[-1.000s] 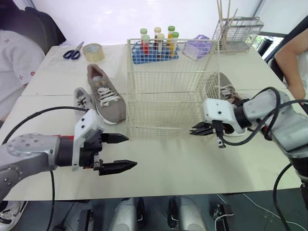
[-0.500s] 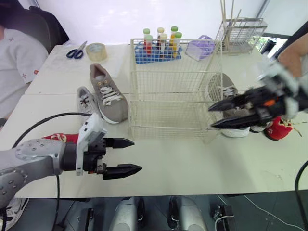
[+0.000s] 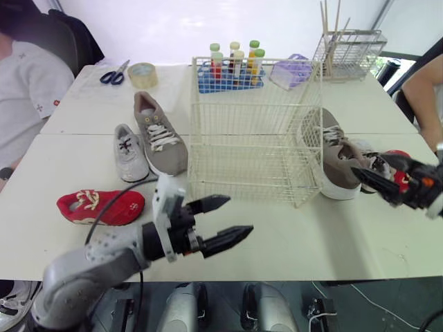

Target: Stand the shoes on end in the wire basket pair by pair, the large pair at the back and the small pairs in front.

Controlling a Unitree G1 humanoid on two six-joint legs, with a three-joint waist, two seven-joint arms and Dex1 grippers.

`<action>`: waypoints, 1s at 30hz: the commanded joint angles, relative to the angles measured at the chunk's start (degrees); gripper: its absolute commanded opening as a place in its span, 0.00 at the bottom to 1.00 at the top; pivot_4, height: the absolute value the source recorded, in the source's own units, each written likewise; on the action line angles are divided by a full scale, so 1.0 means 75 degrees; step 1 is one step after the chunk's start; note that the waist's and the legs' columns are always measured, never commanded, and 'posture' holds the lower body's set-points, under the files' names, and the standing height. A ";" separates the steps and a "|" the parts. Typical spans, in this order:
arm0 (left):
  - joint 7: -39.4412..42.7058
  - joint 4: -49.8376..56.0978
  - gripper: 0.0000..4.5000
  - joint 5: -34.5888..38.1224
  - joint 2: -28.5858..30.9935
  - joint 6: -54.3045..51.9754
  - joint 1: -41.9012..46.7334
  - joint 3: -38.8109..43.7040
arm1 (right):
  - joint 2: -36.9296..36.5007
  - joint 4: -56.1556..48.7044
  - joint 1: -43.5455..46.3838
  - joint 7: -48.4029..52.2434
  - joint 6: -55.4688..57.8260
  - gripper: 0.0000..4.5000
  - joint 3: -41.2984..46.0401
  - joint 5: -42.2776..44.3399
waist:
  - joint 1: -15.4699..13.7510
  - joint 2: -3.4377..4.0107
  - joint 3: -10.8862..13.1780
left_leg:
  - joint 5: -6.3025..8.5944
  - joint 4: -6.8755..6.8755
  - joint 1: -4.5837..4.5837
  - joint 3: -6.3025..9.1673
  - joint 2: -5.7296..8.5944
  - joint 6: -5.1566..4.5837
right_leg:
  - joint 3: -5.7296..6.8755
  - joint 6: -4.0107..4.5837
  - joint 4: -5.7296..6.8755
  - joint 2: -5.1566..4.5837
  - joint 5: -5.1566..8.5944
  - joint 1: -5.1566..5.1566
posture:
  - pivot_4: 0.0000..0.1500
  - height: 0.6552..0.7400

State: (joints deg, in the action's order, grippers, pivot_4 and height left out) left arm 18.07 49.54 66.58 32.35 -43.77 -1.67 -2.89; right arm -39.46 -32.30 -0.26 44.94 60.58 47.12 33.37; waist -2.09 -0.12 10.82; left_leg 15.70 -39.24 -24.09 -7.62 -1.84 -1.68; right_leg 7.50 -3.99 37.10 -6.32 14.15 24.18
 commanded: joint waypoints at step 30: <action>-0.0209 0.0046 1.00 -0.2623 -0.1017 0.0655 -0.0559 -0.1223 | 0.1173 0.2646 0.0766 -0.2562 -0.3758 0.99 -0.2414 -0.1035 | 0.0084 0.0050 -0.0058 | 0.0012 0.0005 -0.0002 -0.0013 0.0001 -0.0076 | -0.0023 0.0022 -0.0007 0.0002 -0.0009 0.0015 | 1.00 1.00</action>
State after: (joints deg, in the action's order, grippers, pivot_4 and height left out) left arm 16.02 49.27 46.78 24.69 -39.23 -5.87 -12.49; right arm -30.31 -11.75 5.23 25.77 34.51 29.01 25.92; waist -1.46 0.25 10.39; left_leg 15.78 -39.18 -24.13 -7.72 -1.83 -2.25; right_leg 7.33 -3.84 37.05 -6.30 14.08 24.31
